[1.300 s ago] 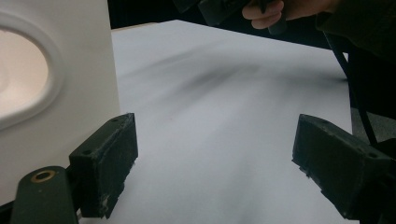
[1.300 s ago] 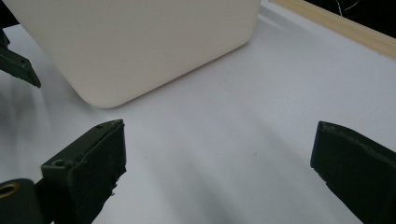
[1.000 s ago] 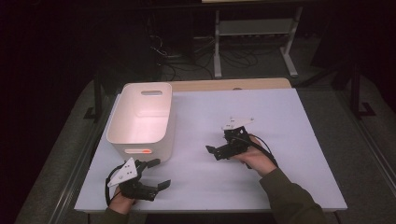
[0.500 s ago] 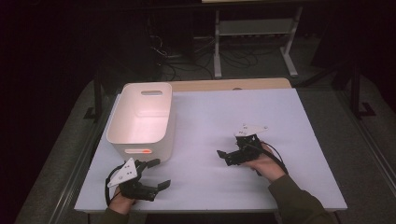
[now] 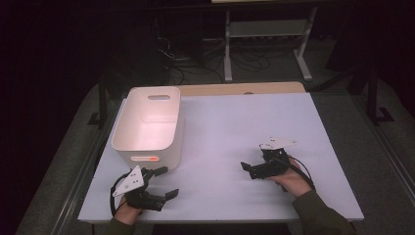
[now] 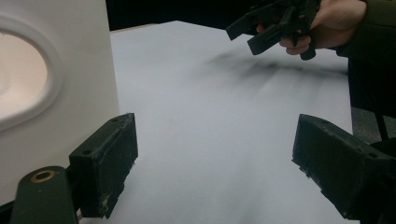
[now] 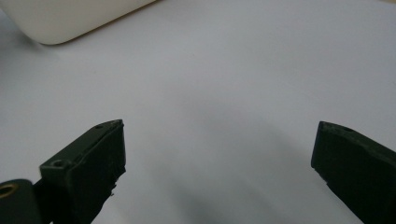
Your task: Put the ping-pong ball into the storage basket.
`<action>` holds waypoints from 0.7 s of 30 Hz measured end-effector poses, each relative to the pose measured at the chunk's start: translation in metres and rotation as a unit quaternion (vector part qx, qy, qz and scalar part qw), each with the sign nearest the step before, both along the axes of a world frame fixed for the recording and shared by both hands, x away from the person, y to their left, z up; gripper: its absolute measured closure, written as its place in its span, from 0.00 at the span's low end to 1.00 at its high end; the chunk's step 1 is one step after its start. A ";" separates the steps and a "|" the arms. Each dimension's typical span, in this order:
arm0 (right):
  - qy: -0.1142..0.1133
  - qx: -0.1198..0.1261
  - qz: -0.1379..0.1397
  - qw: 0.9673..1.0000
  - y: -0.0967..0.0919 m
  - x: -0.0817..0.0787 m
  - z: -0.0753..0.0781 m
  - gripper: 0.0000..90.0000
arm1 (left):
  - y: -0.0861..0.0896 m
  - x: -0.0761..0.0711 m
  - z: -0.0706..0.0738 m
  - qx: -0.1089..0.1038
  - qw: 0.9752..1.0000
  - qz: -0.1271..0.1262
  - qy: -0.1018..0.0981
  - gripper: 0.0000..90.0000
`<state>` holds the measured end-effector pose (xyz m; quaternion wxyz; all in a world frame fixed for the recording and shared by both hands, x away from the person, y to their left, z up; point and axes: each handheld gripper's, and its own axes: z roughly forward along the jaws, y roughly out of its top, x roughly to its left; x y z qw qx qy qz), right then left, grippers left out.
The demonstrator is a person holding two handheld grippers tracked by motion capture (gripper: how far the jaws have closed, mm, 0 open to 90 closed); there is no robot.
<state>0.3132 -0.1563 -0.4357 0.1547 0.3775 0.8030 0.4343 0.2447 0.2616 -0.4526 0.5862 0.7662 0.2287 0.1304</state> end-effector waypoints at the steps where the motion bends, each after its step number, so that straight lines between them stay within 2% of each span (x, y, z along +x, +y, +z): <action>1: 0.000 0.001 -0.002 1.000 -0.002 -0.001 0.000 0.03 | 0.000 0.000 0.000 0.000 1.000 0.000 0.001 0.16; 11: -0.007 0.002 -0.024 1.000 -0.024 -0.015 0.001 0.03 | 0.000 0.000 0.000 0.000 1.000 0.000 0.001 0.16; 21: -0.014 -0.010 -0.040 0.999 -0.033 -0.029 -0.004 0.03 | 0.000 0.000 0.000 0.000 1.000 0.001 0.003 0.16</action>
